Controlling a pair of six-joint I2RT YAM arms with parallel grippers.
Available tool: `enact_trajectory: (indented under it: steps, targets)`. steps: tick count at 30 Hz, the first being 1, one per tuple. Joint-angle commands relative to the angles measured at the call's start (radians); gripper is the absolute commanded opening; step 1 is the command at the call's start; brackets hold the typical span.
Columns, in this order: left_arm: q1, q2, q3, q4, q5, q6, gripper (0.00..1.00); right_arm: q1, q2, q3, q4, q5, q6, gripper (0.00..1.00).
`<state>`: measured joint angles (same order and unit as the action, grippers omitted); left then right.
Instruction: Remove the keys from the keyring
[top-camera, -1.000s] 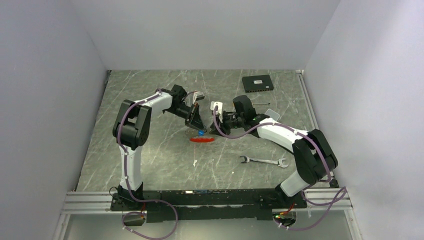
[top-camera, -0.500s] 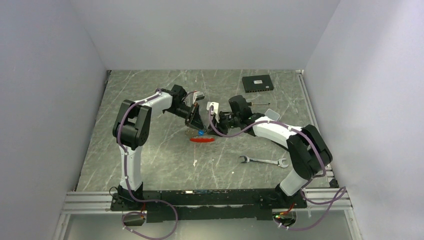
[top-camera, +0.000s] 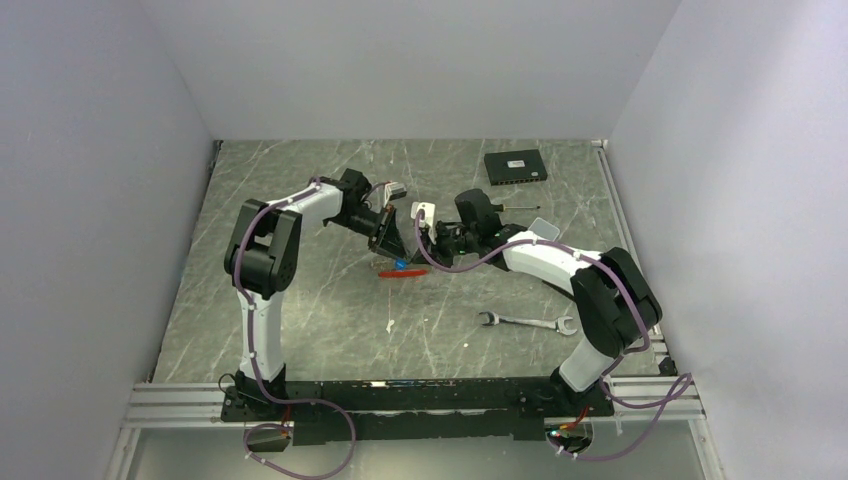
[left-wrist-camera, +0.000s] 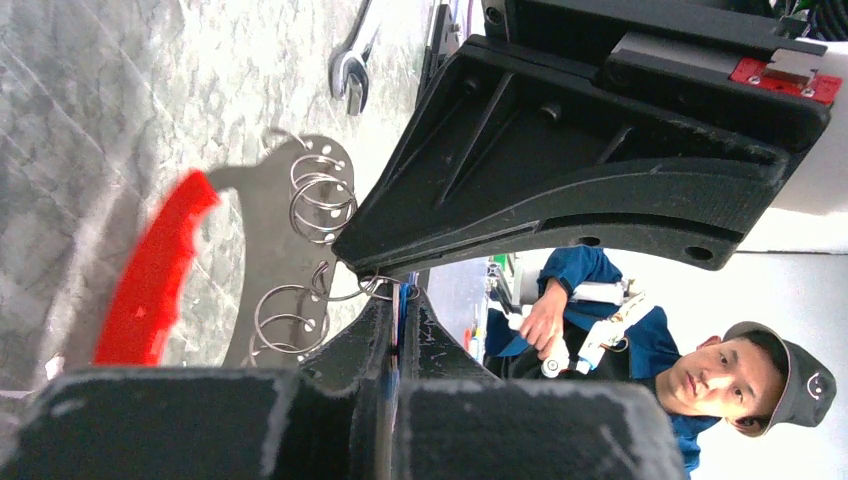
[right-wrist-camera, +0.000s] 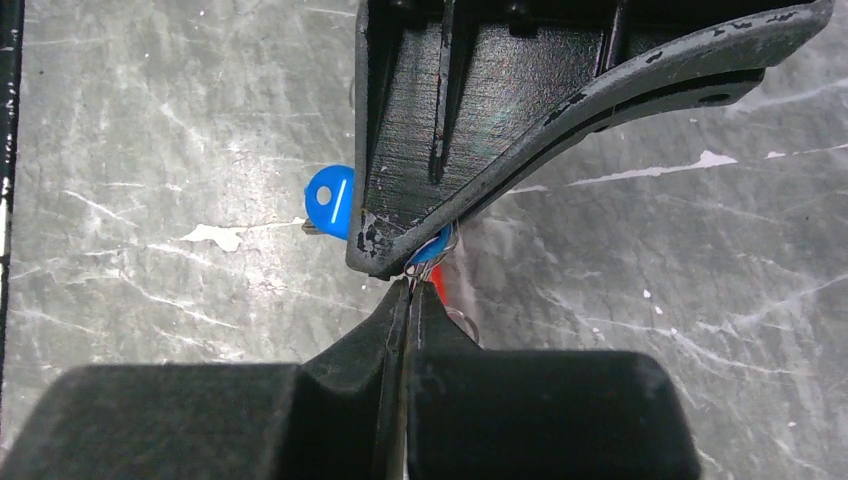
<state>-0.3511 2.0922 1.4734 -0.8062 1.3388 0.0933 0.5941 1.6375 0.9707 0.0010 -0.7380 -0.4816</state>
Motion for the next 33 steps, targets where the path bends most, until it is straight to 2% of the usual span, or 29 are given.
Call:
enact_trajectory:
  steps: [1,9,25,33]
  targets:
    - [0.029,0.004,0.024,-0.019,0.046,0.039,0.0,0.006,-0.003,0.03,0.031,-0.01,-0.021,0.0]
    - [0.076,0.008,0.004,-0.015,0.031,0.04,0.0,0.006,-0.023,-0.018,0.091,0.013,-0.018,0.0]
    - [0.095,0.055,-0.026,0.065,-0.007,-0.038,0.0,0.006,-0.021,-0.136,0.345,-0.005,0.03,0.0]
    - [0.095,0.08,-0.031,0.09,-0.06,-0.077,0.0,-0.006,-0.002,-0.178,0.495,-0.051,0.123,0.0]
